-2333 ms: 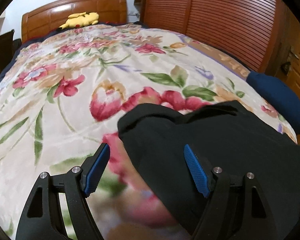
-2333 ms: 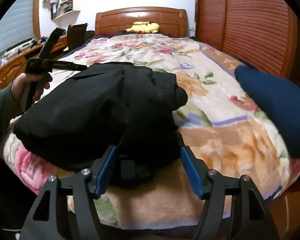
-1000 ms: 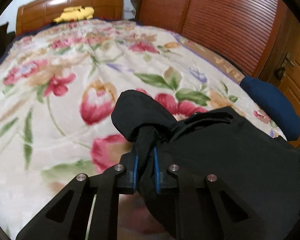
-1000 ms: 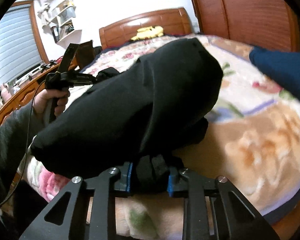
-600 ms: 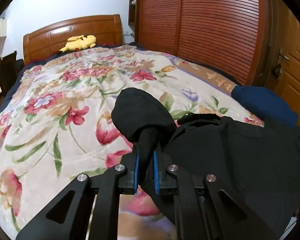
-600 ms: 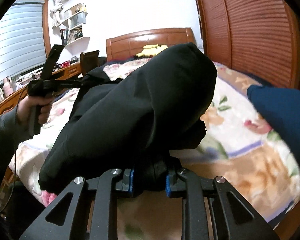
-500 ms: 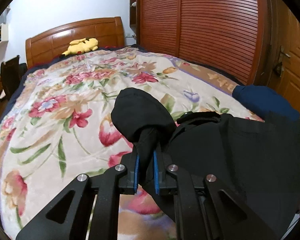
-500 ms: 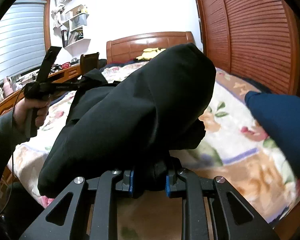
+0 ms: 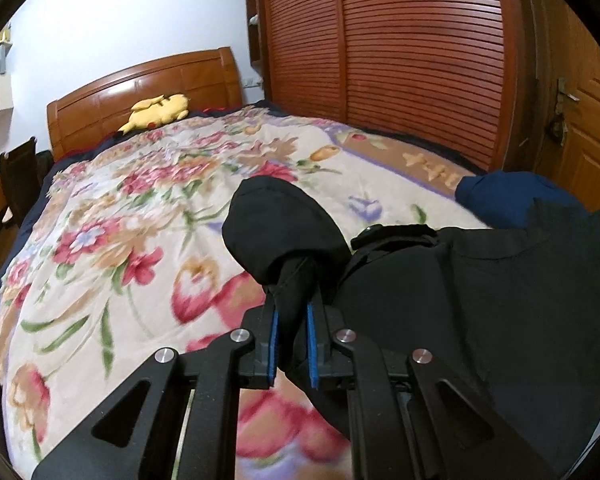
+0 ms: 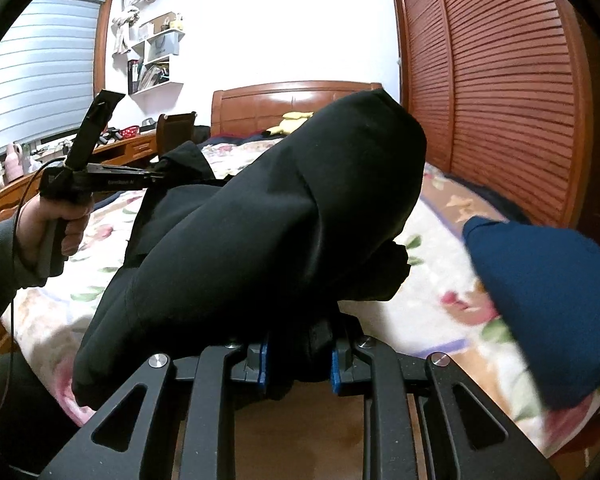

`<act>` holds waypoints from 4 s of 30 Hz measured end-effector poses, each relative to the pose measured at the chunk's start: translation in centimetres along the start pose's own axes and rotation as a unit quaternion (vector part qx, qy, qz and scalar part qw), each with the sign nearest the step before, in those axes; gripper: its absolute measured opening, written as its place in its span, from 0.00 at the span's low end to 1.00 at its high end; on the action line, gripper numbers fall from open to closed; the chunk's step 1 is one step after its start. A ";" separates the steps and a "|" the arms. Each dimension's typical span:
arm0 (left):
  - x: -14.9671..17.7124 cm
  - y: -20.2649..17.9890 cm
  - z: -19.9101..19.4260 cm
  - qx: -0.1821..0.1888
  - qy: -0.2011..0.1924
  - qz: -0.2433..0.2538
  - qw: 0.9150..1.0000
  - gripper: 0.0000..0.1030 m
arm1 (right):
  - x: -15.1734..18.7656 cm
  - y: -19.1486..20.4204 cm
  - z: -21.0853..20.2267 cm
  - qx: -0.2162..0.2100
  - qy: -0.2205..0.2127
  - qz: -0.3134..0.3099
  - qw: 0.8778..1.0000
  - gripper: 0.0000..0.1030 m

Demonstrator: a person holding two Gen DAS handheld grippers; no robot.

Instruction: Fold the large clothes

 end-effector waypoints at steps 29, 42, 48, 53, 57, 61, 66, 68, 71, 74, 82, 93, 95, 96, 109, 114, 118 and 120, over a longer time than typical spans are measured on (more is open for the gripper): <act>-14.0 -32.5 17.5 0.172 -0.030 0.034 0.984 0.13 | -3.2 -25.6 -12.1 0.260 -0.004 0.049 0.964 0.21; -9.8 -22.8 10.0 0.164 0.000 0.044 0.986 0.42 | -3.9 -21.6 -14.1 0.295 0.021 0.078 0.952 0.46; -9.2 -18.3 3.9 0.151 -0.024 0.041 0.987 0.77 | -7.5 -17.5 -16.4 0.289 -0.017 0.055 0.956 0.47; -7.8 -15.0 -1.1 0.135 -0.041 0.028 0.990 0.77 | -9.9 -15.6 -16.2 0.278 -0.028 0.043 0.959 0.47; -5.9 -12.6 -4.5 0.118 -0.053 0.025 0.991 0.77 | -10.6 -15.0 -14.5 0.258 -0.029 0.034 0.965 0.47; -3.5 -9.4 -7.5 0.096 -0.057 0.008 0.994 0.77 | -10.2 -12.9 -13.2 0.231 -0.021 0.032 0.972 0.47; -1.1 -5.0 -9.6 0.056 -0.065 -0.005 0.996 0.77 | -9.3 -8.4 -10.1 0.171 -0.016 0.016 0.985 0.47; 0.0 -2.8 -10.2 0.035 -0.068 -0.009 0.997 0.77 | -9.3 -5.4 -8.6 0.140 -0.015 0.009 0.990 0.47; 1.5 -0.5 -10.5 0.017 -0.063 -0.013 0.998 0.78 | -9.2 -0.7 -6.4 0.091 -0.015 0.004 0.996 0.47; 3.0 1.8 -11.2 0.010 -0.061 -0.025 0.998 0.81 | -9.2 4.5 -4.2 0.033 -0.016 0.004 0.999 0.47; 6.8 8.6 -13.6 -0.059 -0.079 -0.060 0.993 0.93 | -9.0 13.1 0.4 -0.065 -0.005 0.003 0.998 0.63; 10.5 13.9 -16.1 -0.164 -0.102 -0.061 0.979 0.93 | -7.1 15.6 5.8 -0.080 -0.001 0.007 0.997 0.65; 11.1 14.4 -16.5 -0.177 -0.104 -0.067 0.976 0.93 | -6.6 16.2 6.7 -0.066 -0.011 0.003 0.998 0.65; 11.3 14.7 -16.7 -0.181 -0.104 -0.071 0.975 0.93 | -6.3 16.4 6.8 -0.065 -0.016 0.001 0.998 0.65; 15.5 17.5 -17.0 -0.225 -0.094 -0.097 0.965 0.93 | -3.0 17.0 8.9 -0.052 -0.034 0.001 0.998 0.65; 15.9 17.5 -16.9 -0.221 -0.090 -0.092 0.967 0.93 | -2.9 16.7 9.0 -0.050 -0.040 0.007 0.998 0.65; 15.9 17.7 -17.2 -0.219 -0.096 -0.096 0.966 0.93 | -2.7 16.8 9.3 -0.049 -0.041 0.008 0.998 0.65; 15.8 17.7 -17.2 -0.218 -0.097 -0.099 0.966 0.93 | -2.7 16.7 9.4 -0.047 -0.041 0.009 0.998 0.65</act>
Point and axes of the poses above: each gripper's, at about its wrist camera, not at the fingertips, and z roughly the way its jaws point, y to its left, x to its underside, the point moved 8 cm from there along z, roughly the way its jaws point, and after that the axes turned 12 degrees about -y, right-handed, at the moved point
